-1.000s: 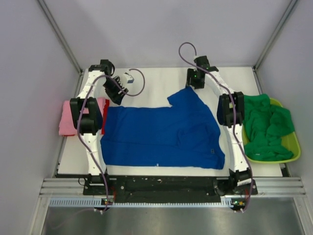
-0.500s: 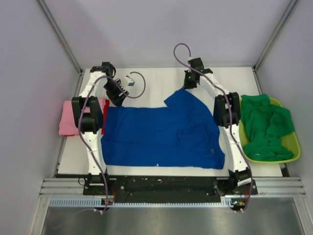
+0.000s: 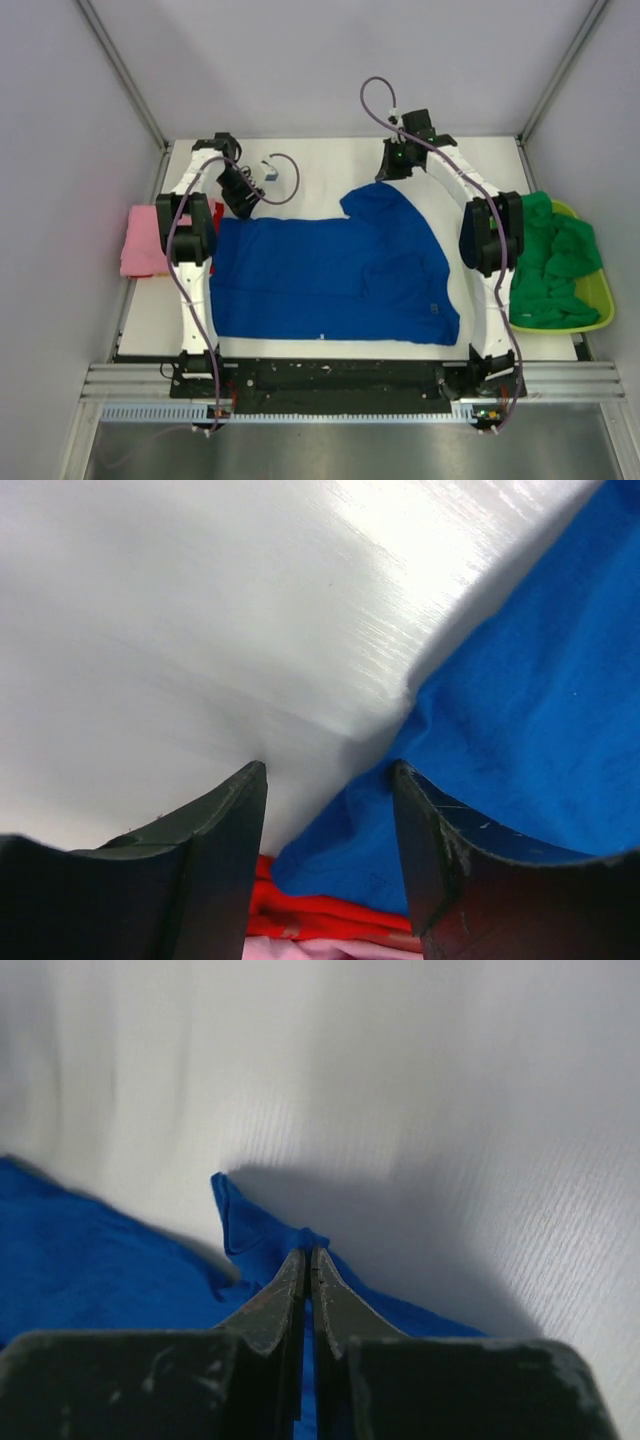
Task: Fold and stack the t-shirts
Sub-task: Grap the side of the flattened tshirt furthest away from the robot with both arms, then fold the other side of the tshirt into a rectangle, then rotate the tshirt 80 degrees
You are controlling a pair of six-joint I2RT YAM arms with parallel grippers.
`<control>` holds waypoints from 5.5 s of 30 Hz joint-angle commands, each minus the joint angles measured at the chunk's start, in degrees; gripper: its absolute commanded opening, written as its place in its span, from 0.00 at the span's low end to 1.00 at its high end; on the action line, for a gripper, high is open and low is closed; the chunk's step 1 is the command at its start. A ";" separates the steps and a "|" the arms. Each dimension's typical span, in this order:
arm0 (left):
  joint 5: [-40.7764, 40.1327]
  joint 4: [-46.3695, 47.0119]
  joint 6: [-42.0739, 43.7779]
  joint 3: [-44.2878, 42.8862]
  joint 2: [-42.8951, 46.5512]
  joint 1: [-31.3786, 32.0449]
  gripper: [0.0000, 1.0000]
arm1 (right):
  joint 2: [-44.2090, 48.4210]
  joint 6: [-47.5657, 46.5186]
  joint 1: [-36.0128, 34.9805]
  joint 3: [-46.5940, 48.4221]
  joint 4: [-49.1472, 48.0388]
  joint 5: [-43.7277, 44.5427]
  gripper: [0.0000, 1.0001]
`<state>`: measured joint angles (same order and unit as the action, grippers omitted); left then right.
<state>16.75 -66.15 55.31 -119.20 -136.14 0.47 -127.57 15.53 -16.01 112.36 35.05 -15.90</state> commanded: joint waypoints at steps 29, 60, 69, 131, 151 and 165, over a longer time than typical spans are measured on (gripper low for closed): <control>-3.39 10.52 -1.43 48.96 44.02 3.92 0.00 | 62.35 7.84 -0.34 -56.79 14.79 -5.45 0.00; -15.88 -3.72 0.77 54.96 46.48 3.84 0.54 | 63.85 7.24 0.81 -64.28 18.92 0.96 0.00; 3.17 -2.60 -14.43 38.34 43.50 22.34 0.44 | 61.48 7.41 1.42 -63.05 17.52 3.94 0.00; 11.46 19.57 -4.78 39.66 29.00 56.66 0.00 | 64.19 22.70 6.96 -79.57 10.48 -9.06 0.00; 8.33 7.33 -8.78 30.16 32.60 49.12 0.36 | 58.51 17.87 6.87 -63.14 8.12 8.07 0.06; -19.12 24.22 -16.90 52.38 37.87 18.09 0.19 | 26.07 14.18 6.87 -50.85 -2.97 13.43 0.00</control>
<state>5.23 -46.37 38.87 -72.77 -102.04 20.69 -95.39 31.44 -9.19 55.51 36.99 -5.74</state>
